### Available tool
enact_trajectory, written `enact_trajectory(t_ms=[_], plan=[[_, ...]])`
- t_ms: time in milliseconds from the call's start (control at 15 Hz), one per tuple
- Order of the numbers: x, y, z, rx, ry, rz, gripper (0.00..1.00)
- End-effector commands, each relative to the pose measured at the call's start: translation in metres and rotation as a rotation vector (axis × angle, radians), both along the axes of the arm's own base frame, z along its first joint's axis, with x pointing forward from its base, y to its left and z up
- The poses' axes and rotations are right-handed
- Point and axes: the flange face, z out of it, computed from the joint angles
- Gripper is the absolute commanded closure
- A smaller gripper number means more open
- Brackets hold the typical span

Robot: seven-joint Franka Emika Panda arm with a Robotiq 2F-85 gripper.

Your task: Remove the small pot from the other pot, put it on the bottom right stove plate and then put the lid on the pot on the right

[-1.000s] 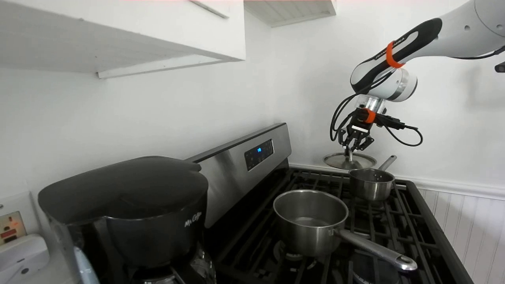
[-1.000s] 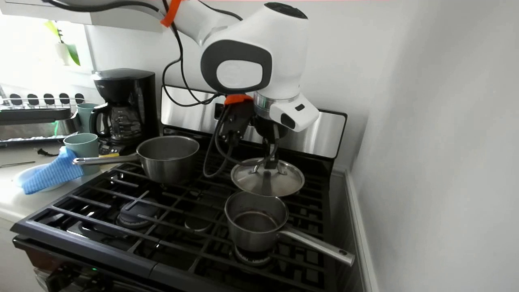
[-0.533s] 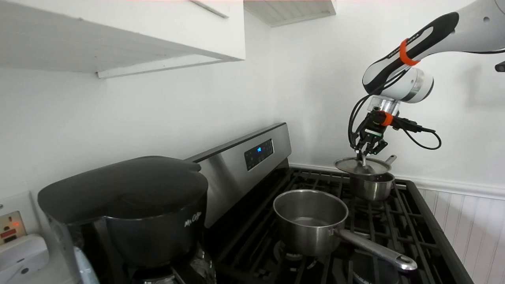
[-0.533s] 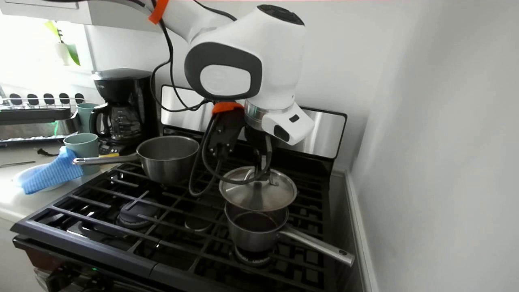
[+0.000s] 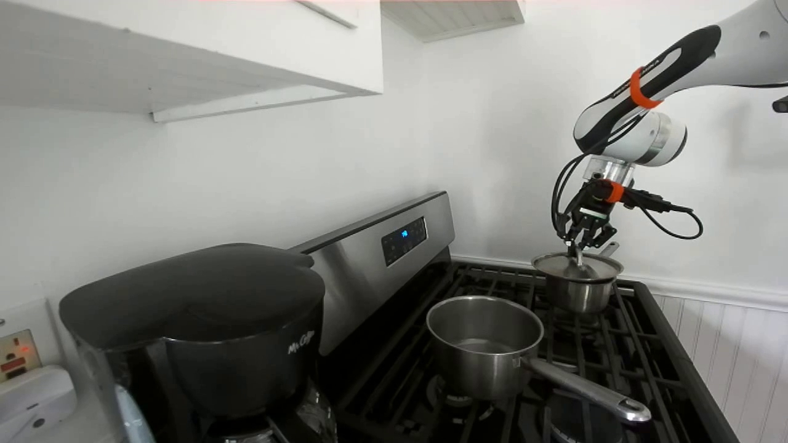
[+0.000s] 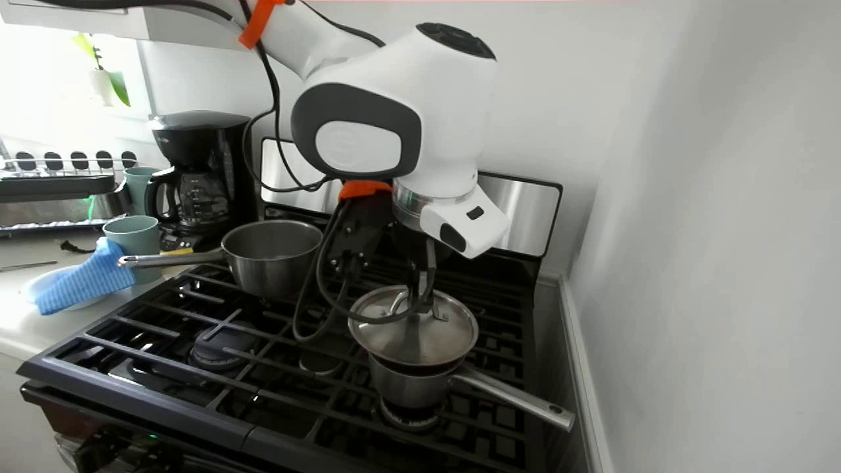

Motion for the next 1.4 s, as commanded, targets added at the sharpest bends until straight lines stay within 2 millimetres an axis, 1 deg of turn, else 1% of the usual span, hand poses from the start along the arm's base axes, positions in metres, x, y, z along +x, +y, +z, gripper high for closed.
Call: enact_trajectory(t_ms=[0, 333, 1000, 1267, 1333], plan=[[-0.009, -0.001, 0.002, 0.012, -0.025, -0.021, 0.98], [-0.012, -0.007, -0.002, 0.009, -0.023, -0.039, 0.98], [-0.018, -0.017, -0.016, 0.01, -0.024, -0.071, 0.98], [-0.018, -0.018, -0.019, 0.017, -0.026, -0.077, 0.96], [-0.018, -0.017, -0.019, 0.017, -0.023, -0.075, 0.65]])
